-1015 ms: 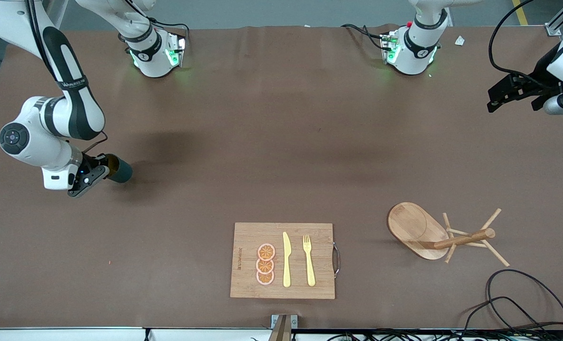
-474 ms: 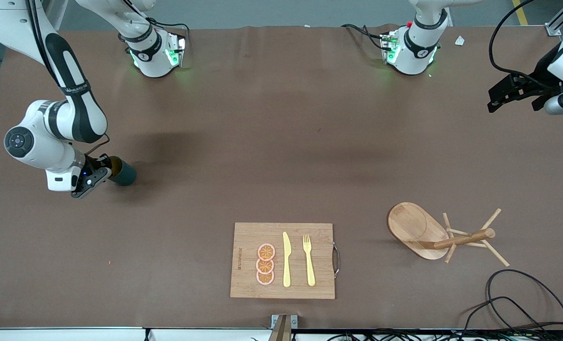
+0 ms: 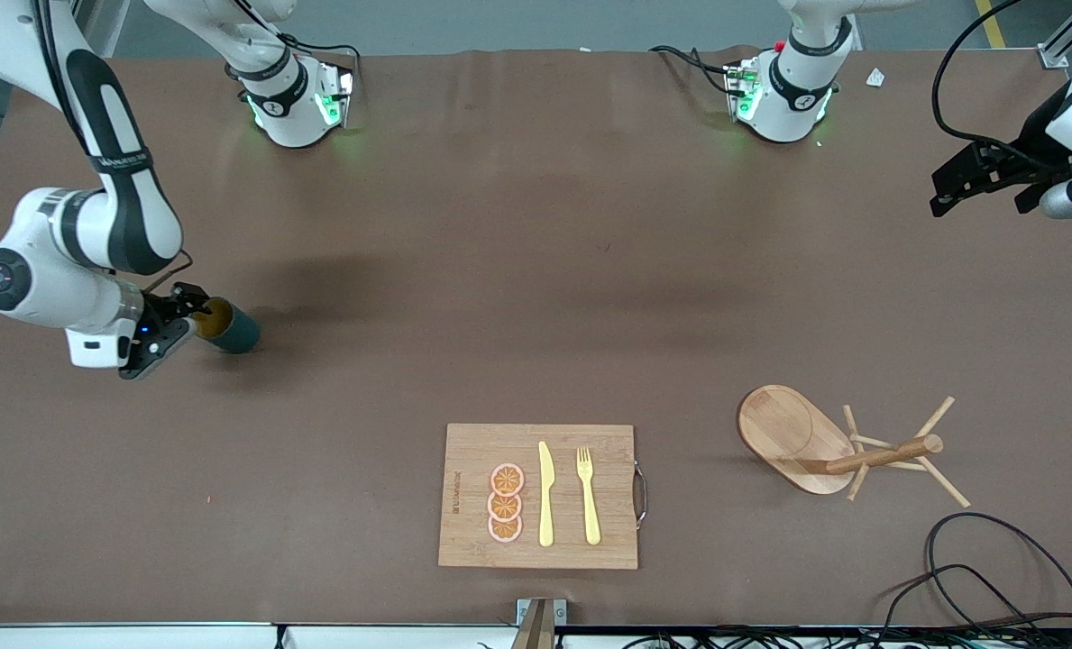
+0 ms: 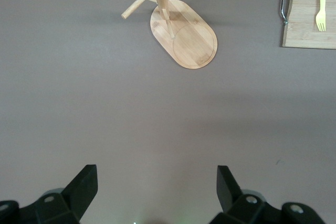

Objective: Transfer cup from left to right arm and place
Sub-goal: 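Release the mug and retract the right gripper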

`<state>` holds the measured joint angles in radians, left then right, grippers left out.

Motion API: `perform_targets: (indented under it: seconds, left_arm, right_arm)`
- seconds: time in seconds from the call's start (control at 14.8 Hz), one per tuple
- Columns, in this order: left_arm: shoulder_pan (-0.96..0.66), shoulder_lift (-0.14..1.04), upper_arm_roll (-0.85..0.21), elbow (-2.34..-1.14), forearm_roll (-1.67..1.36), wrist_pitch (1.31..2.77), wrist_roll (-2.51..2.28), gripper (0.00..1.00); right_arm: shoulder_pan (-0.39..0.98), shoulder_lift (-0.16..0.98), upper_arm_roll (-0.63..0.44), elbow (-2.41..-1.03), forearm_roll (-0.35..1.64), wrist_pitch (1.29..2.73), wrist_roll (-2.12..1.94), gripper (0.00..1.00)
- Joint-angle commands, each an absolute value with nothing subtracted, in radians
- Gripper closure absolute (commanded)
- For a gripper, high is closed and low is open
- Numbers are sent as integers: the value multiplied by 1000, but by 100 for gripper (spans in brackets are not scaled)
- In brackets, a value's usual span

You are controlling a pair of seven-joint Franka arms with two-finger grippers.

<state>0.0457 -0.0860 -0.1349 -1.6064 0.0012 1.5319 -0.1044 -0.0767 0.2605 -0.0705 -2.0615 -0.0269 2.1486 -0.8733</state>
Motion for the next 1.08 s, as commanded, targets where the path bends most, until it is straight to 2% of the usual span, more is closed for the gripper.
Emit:
perform_targets:
  seconds: [0.0, 0.41, 0.54, 0.81, 1.02]
  left_arm:
    - [52, -89, -135, -1598, -2, 1534, -94, 0]
    - [57, -103, -133, -1608, 0, 1535, -94, 0]
    - [75, -104, -133, -1608, 2, 1542, -94, 0]
    - [74, -110, -141, -1611, 2, 1540, -94, 0]
    - [74, -112, -143, -1617, 2, 1540, -94, 0]
  right_arm:
    - [-94, 203, -48, -2007, -35, 2034, -743, 0]
    - [-46, 127, -44, -1915, -23, 1852, -367, 0]
    - [-31, 124, -44, -1850, -23, 1768, -302, 0]
    - [15, 68, -73, -1807, -23, 1681, -237, 0]
    - [29, 71, -72, -1680, -25, 1553, -111, 0]
